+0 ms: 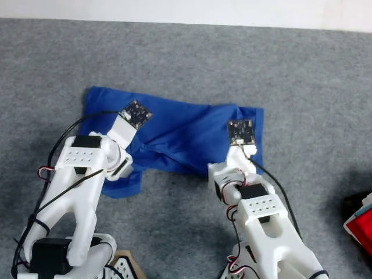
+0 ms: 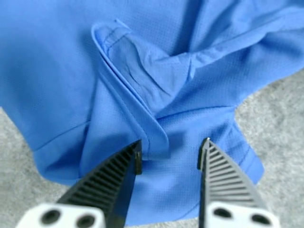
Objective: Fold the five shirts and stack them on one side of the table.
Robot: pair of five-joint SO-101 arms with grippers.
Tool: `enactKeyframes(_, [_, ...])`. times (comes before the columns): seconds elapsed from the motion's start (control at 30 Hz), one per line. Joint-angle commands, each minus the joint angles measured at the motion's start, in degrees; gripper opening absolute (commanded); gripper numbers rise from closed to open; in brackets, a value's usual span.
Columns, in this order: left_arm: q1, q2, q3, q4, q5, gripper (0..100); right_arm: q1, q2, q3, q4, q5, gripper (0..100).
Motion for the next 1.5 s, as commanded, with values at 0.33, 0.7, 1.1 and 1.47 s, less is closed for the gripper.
enactKeyframes(0.33, [-2.3, 4.6, 1.2, -6.9, -0.4, 20, 0.7, -0.7, -0.3, -1.0, 0.8, 0.7])
enactKeyframes(0.7, [-2.2, 8.0, -1.9, -8.1, -0.4, 7, 0.5, -0.7, -0.3, -1.0, 0.8, 0.7])
enactKeyframes(1.1, [-2.9, 3.1, -1.5, -7.9, -0.4, 6, 0.5, -0.7, -0.3, -1.0, 0.8, 0.7])
enactKeyframes(1.47, [-11.1, 5.3, -12.4, -9.8, 6.3, 6, 0.4, -0.7, -0.3, -1.0, 0.8, 0.7])
